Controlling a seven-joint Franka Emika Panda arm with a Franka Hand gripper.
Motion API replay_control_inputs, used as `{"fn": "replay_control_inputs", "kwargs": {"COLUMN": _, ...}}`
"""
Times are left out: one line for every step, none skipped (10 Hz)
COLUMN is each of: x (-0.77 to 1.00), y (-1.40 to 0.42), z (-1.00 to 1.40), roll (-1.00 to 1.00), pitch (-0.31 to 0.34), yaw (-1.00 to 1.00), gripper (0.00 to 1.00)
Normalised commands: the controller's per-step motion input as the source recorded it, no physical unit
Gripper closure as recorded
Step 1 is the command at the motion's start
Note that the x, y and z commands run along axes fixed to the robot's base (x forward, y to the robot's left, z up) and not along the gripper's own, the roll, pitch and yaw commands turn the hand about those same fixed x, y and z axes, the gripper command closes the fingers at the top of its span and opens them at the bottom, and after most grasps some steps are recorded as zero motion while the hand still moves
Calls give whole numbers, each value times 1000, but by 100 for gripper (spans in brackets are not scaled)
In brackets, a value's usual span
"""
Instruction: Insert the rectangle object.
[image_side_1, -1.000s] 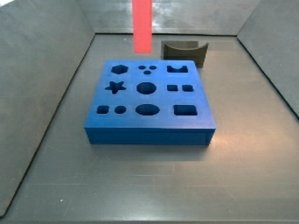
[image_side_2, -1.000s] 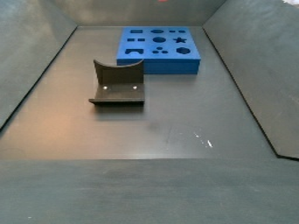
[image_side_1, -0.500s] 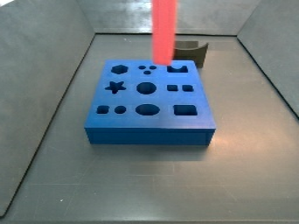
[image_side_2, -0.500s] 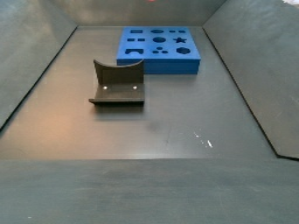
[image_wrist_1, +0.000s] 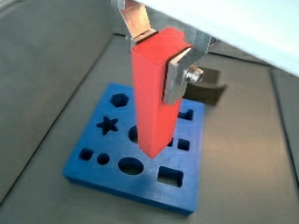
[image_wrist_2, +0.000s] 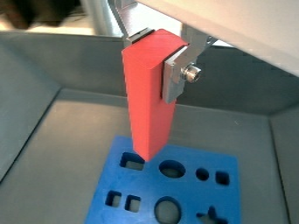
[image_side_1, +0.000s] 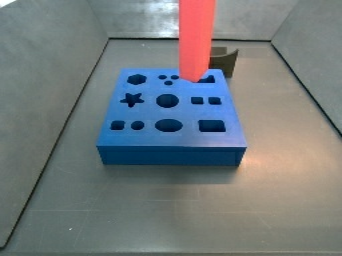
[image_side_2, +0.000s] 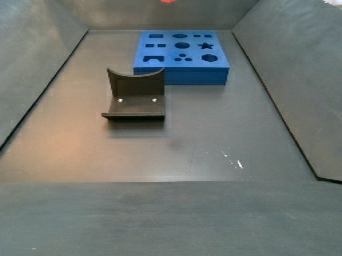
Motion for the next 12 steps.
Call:
{"fn": "replay_control_inputs", "kwargs": {"x": 0, "y": 0, "z": -3, "roll": 14, "pitch": -21, "yaw": -1000, "gripper": 100}}
{"fn": "replay_control_inputs", "kwargs": {"x": 189, "y": 0, "z": -26, "roll": 31, "pitch": -16, "yaw": -911, "gripper": 100}}
{"fn": "replay_control_inputs", "kwargs": {"x": 160, "y": 0, "z": -46, "roll": 36, "pitch": -21, "yaw": -934, "gripper": 100}}
{"fn": "replay_control_inputs", "kwargs": {"x": 217, "y": 0, "z": -63, "roll": 47, "pitch": -14, "yaw": -889, "gripper": 100}}
{"fn": "replay_control_inputs", "kwargs": {"x": 206, "y": 0, "z": -106, "roll": 63, "pitch": -16, "yaw": -897, "gripper": 100}}
{"fn": "replay_control_inputs", "kwargs": {"x": 137, "y": 0, "z": -151, "roll": 74, "pitch": -26, "yaw": -957, "gripper": 100}}
{"fn": "replay_control_inputs", "kwargs": {"x": 37, "y": 0, "z": -229, "roll": 96, "pitch": -37, "yaw": -1000, "gripper": 100}}
{"fn": "replay_control_inputs", "kwargs": {"x": 20, "y": 0, "z": -226, "roll": 96, "pitch": -39, "yaw": -1000, "gripper": 100}}
{"fn": "replay_control_inputs", "kwargs": {"x": 9, "y": 0, "z": -223, "roll": 93, "pitch": -39, "yaw": -1000, "gripper": 100}}
{"fn": "replay_control_inputs", "kwargs": {"x": 9, "y": 0, "z": -226, "roll": 96, "pitch": -36, "yaw": -1000, "gripper": 100}}
{"fn": "replay_control_inputs", "kwargs": {"x": 6, "y": 0, "z": -234, "roll": 99, "pitch": -30, "yaw": -1000, "gripper": 100}}
{"fn": "replay_control_inputs", "kwargs": {"x": 60, "y": 0, "z": -323, "roll": 50, "pitch": 0, "yaw": -991, "gripper": 100}}
